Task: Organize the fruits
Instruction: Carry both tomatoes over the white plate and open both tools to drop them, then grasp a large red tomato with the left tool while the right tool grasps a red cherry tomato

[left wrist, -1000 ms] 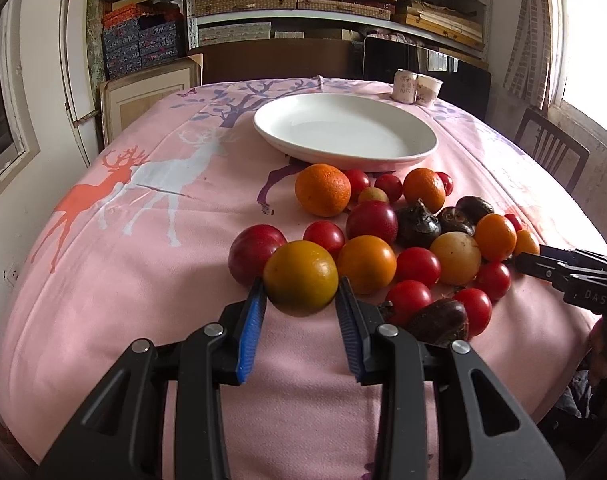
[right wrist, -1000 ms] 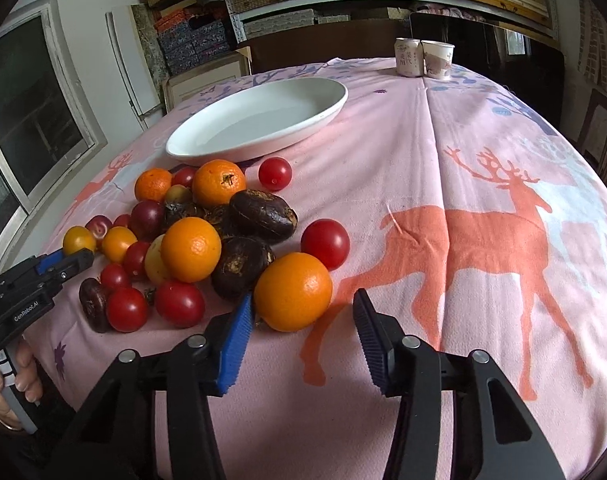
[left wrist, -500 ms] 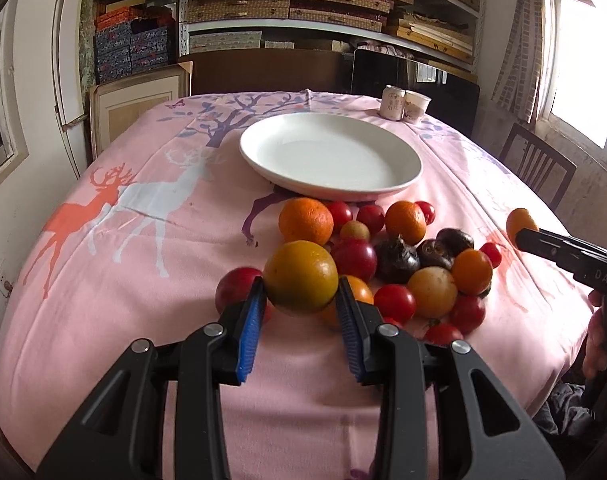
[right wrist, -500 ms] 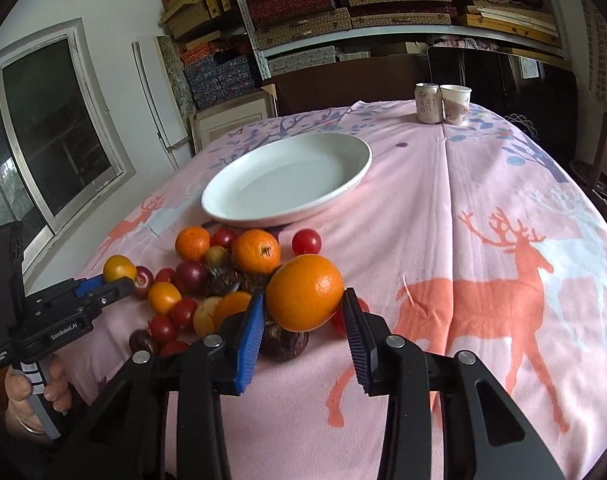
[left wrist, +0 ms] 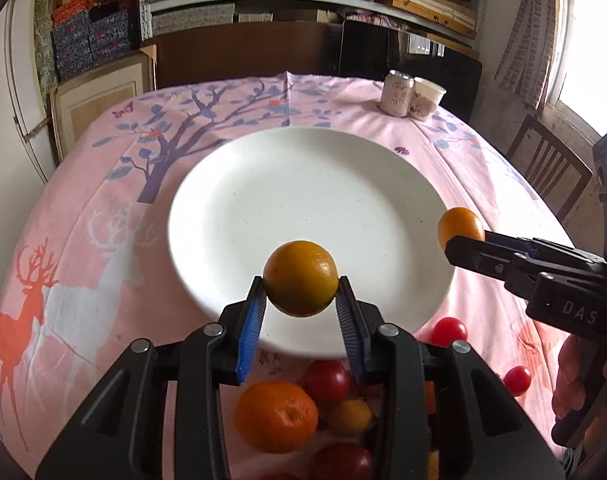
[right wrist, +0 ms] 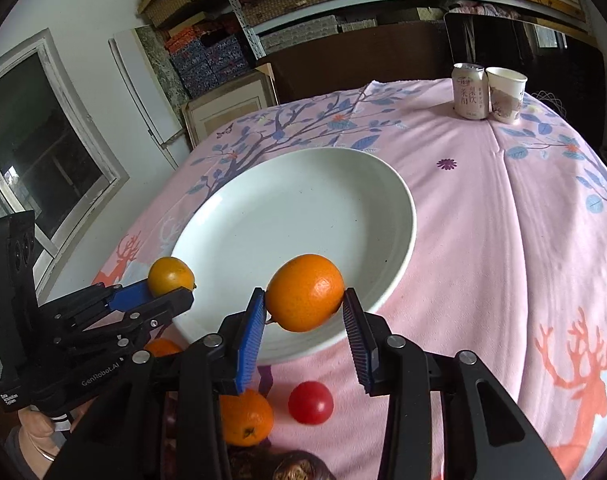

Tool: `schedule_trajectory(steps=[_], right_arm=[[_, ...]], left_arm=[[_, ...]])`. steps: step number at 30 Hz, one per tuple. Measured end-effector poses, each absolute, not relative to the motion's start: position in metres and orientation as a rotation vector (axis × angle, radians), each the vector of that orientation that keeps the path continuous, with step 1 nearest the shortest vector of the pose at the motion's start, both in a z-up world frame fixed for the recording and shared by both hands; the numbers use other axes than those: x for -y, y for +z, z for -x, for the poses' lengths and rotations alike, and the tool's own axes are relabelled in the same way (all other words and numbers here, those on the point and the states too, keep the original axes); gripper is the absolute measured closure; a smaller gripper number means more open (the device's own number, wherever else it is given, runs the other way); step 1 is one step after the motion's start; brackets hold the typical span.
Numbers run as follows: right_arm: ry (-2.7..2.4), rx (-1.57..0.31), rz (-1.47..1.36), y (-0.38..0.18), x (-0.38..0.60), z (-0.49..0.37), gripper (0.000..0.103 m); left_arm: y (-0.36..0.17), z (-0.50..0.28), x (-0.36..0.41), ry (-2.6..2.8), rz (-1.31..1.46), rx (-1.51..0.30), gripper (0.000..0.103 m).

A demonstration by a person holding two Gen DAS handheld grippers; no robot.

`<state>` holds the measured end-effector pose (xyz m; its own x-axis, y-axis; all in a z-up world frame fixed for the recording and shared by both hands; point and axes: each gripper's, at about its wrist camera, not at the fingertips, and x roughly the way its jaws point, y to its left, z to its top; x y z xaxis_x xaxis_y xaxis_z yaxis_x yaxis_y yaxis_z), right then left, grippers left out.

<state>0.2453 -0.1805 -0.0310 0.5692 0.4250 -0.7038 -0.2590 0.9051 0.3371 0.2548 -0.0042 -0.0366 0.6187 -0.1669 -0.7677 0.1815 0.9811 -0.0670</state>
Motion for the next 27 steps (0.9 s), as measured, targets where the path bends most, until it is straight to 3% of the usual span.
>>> schedule_trajectory(steps=[2, 4, 6, 7, 14, 24, 26, 27], right_arm=[[0.400, -0.885, -0.227, -0.033, 0.181, -0.251, 0.058], [0.390, -0.858, -0.224, -0.029, 0.182, -0.244, 0.049], [0.383, -0.832, -0.195, -0.023, 0.183, -0.232, 0.048], [0.377, -0.822, -0.180, -0.020, 0.184, -0.224, 0.048], [0.336, -0.783, -0.129, -0.020, 0.215, -0.149, 0.048], [0.280, -0.797, -0.158, -0.054, 0.254, -0.090, 0.047], [0.287, -0.802, -0.163, -0.055, 0.252, -0.085, 0.047], [0.290, -0.801, -0.158, -0.055, 0.250, -0.083, 0.047]], left_arm=[[-0.043, -0.267, 0.002, -0.193, -0.003, -0.921, 0.067], [-0.044, -0.267, -0.002, -0.203, 0.018, -0.926, 0.052], [-0.038, -0.256, -0.008, -0.186, 0.026, -0.891, 0.038], [-0.035, -0.248, -0.011, -0.188, 0.030, -0.875, 0.036], [-0.021, -0.154, -0.036, -0.189, -0.025, -0.803, 0.033], [-0.069, -0.085, -0.065, -0.132, -0.142, -0.867, 0.033], [-0.073, -0.088, -0.064, -0.125, -0.141, -0.868, 0.039], [-0.075, -0.092, -0.063, -0.124, -0.142, -0.871, 0.054]])
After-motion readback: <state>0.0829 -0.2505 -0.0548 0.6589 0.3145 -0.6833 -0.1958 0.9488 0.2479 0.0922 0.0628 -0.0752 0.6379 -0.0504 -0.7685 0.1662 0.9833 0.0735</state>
